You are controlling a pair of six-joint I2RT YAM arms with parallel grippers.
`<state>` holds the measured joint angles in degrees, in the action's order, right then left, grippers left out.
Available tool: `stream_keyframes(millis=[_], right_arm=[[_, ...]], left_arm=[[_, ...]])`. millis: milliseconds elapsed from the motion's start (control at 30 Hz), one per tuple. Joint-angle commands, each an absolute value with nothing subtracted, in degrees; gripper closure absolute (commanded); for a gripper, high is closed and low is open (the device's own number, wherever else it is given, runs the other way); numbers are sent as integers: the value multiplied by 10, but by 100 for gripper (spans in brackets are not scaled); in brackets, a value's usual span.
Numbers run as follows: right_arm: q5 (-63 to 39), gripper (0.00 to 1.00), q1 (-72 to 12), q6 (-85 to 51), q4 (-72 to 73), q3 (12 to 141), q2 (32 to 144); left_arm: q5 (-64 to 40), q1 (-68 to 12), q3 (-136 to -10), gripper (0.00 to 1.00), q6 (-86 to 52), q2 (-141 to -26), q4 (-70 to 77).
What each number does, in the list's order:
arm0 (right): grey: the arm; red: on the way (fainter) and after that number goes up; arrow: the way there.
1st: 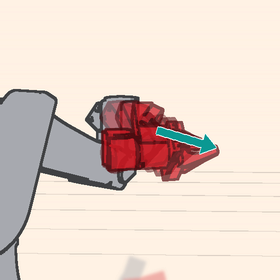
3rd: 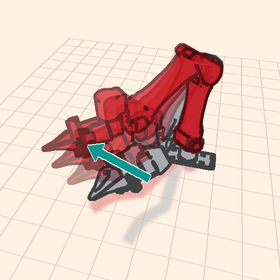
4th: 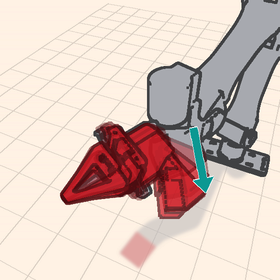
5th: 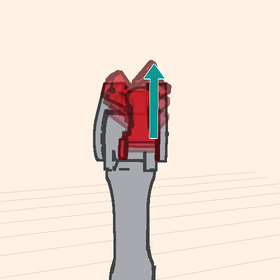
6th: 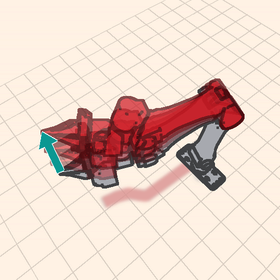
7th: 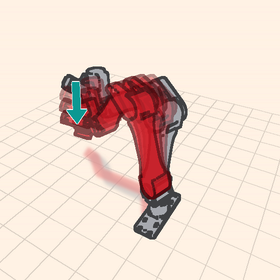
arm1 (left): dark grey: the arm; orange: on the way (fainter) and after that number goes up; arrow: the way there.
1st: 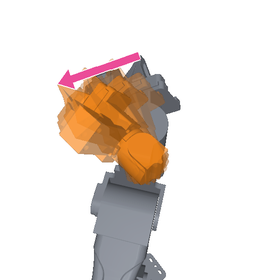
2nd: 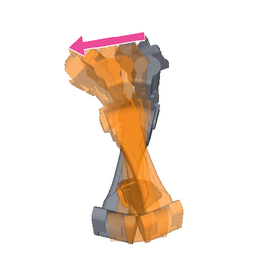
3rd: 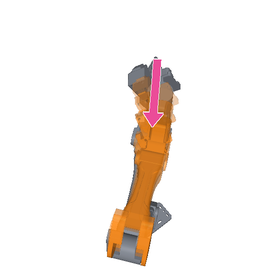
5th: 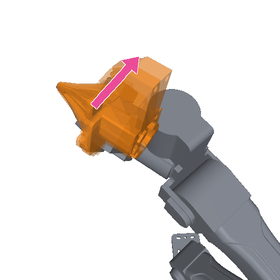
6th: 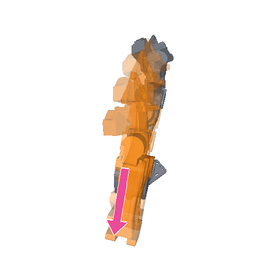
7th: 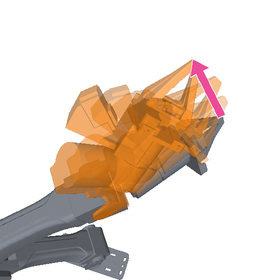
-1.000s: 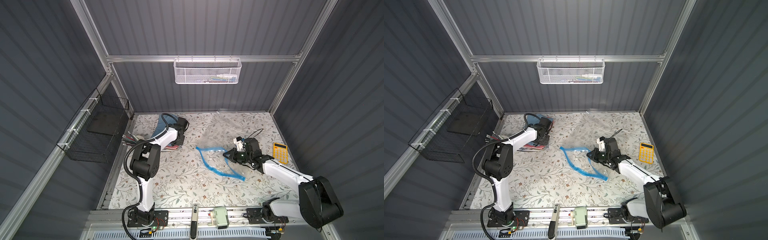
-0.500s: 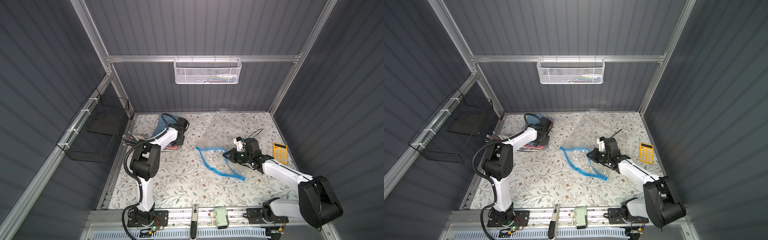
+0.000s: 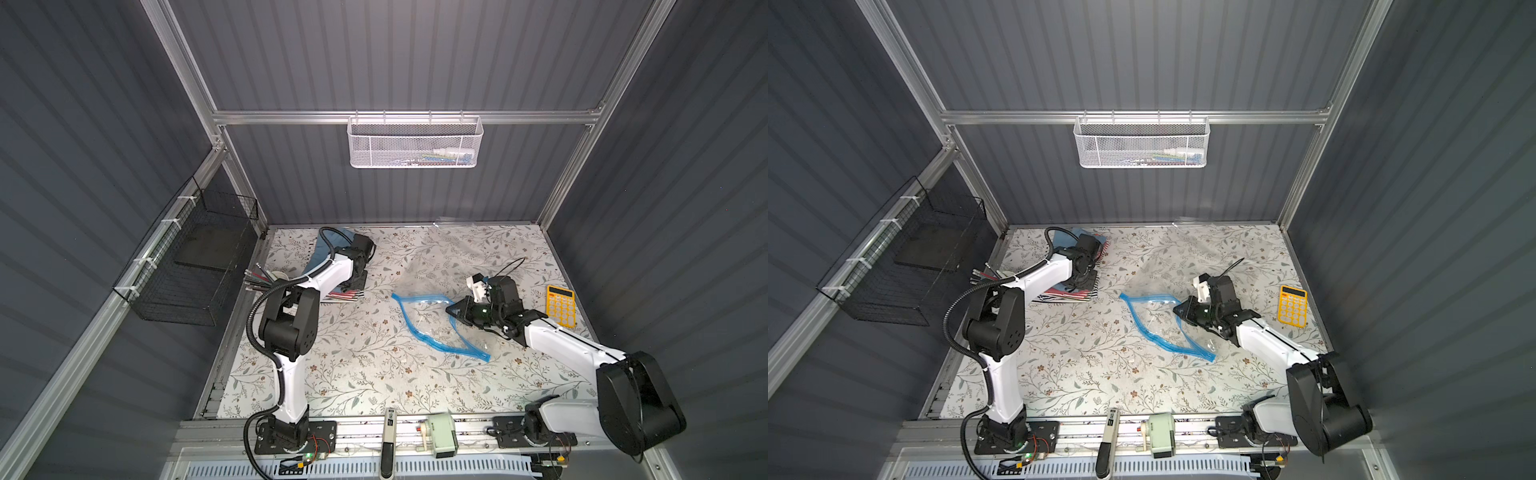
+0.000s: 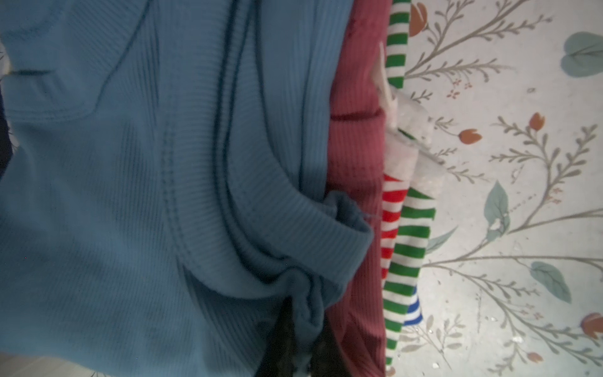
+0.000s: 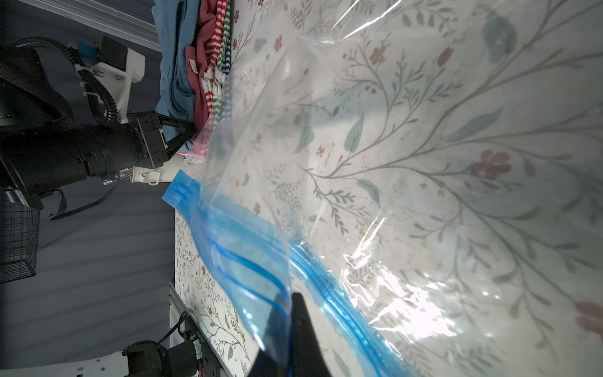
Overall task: Take the tank top out of the vacuum bag
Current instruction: Adjust the tank top.
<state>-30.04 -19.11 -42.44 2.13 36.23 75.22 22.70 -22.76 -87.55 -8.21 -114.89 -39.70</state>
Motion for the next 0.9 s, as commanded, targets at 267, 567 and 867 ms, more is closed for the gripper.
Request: stream_keyframes(millis=[267,567,867], right_arm=[[-309,100,-189,-428,28,370,760],[-307,100,-189,-426,23,365,753],[-309,100,-190,-432,30,363,758]], left_arm=[[221,-220,-886,90,-91,-1106,-428],[211,-209,-879,90,-84,-1095,-432],[93,-190,-865,91,-71,-1072,-405]])
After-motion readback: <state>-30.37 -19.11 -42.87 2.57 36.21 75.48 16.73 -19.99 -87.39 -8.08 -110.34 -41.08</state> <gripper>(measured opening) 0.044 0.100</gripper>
